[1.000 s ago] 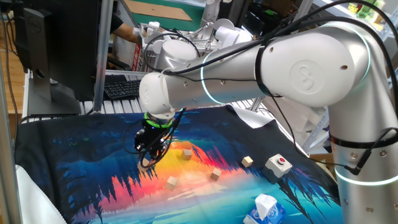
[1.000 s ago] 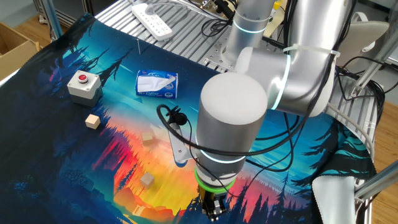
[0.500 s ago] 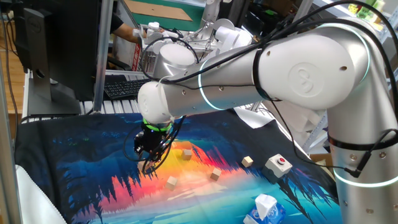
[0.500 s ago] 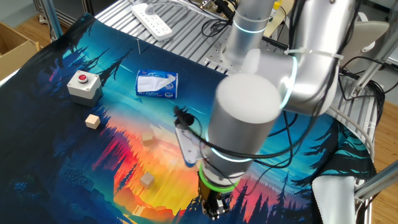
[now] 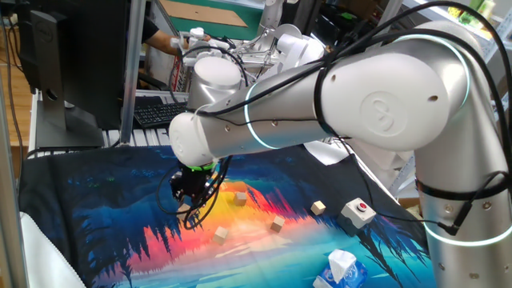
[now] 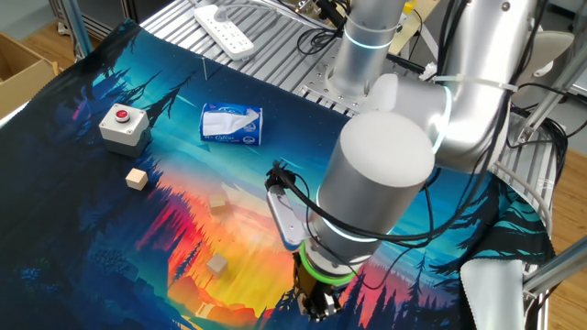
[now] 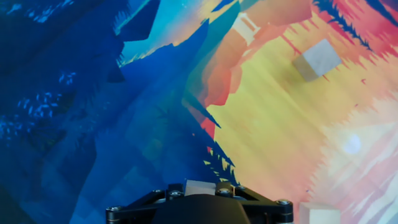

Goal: Stack the blocks in a vertical line of five

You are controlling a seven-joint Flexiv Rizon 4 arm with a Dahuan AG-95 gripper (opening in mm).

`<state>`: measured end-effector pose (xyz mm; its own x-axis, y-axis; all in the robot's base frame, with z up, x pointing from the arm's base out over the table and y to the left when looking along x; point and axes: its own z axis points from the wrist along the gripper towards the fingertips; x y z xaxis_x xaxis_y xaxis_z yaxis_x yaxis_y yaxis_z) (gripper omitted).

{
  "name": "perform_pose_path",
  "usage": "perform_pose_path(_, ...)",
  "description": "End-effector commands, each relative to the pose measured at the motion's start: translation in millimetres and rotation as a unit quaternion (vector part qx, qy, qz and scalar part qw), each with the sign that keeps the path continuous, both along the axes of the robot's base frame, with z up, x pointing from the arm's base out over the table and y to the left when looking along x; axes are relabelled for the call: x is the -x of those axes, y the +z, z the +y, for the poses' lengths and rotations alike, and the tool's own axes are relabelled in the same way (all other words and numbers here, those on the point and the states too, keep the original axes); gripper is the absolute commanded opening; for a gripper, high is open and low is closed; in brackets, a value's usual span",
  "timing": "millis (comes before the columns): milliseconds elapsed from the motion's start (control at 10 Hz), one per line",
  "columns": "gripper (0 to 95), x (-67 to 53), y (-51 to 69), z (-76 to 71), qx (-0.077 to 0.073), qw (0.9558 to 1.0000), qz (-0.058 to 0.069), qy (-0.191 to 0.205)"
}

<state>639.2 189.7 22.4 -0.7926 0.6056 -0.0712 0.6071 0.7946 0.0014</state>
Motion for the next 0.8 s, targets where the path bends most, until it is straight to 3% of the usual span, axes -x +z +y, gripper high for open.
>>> perform_pose_path(100,0.0,-0.4,2.1,2.5,0.001,0.9998,-0.001,0.018)
perform_pose_path(300,0.0,0.2,10.3,4.4,0.0,0.9991,0.001,0.043)
perform_pose_path(800,0.0,0.9,43.7,5.4,0.003,0.9905,0.011,0.137)
